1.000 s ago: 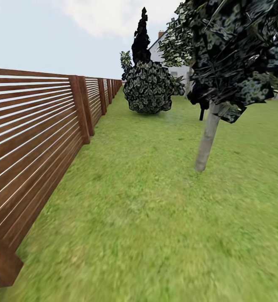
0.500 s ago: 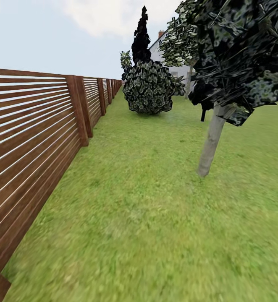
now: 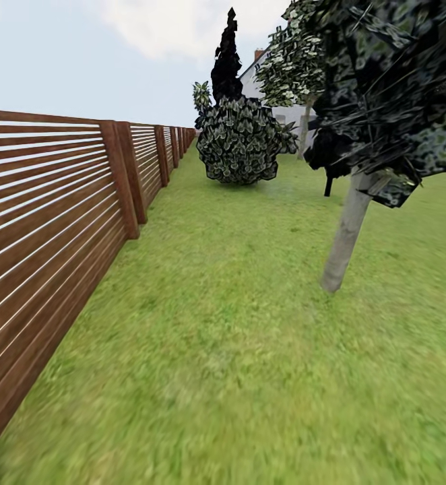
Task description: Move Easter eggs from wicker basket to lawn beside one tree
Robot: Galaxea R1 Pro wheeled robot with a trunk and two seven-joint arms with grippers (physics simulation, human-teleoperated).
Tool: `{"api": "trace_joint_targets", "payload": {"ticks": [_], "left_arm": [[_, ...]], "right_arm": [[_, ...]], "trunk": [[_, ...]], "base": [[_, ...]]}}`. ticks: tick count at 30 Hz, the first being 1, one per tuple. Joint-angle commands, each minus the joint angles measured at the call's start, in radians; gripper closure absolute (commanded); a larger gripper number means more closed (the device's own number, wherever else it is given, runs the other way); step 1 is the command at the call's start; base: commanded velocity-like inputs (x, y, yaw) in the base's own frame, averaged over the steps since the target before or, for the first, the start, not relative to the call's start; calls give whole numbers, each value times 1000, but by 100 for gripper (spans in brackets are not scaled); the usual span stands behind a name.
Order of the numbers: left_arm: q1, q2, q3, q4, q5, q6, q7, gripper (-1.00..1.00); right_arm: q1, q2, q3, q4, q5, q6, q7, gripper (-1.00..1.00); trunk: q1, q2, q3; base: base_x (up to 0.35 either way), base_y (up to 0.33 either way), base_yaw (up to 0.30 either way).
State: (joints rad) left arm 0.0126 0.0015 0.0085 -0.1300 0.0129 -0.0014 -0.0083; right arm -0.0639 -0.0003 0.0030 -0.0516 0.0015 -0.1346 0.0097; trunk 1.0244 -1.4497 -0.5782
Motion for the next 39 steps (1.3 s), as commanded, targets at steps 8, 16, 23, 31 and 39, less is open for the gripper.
{"api": "trace_joint_targets", "payload": {"ticks": [8,16,23,31,39], "left_arm": [[0,0,1,-2,1,0,-1,-100],[0,-3,0,-2,1,0,-1,-100],[0,-5,-1,-2,1,0,-1,-100],[0,-5,-1,-2,0,0,-1,-100],[0,-5,-1,-2,0,0,-1,-100]], "right_arm": [[-1,-1,0,1,-1,-3,1,-100],[-1,-1,-1,1,-1,-3,1,-100],[-1,-1,0,1,-1,-3,2,-100],[-1,1,1,2,1,-2,3,-100],[-1,6,3,18,46,-1,3,-100]], "trunk": [[1,0,-1],[1,0,-1],[1,0,-1],[1,0,-1],[1,0,-1]], "base": [[339,0,0],[339,0,0],[339,0,0],[339,0,0],[339,0,0]]}}
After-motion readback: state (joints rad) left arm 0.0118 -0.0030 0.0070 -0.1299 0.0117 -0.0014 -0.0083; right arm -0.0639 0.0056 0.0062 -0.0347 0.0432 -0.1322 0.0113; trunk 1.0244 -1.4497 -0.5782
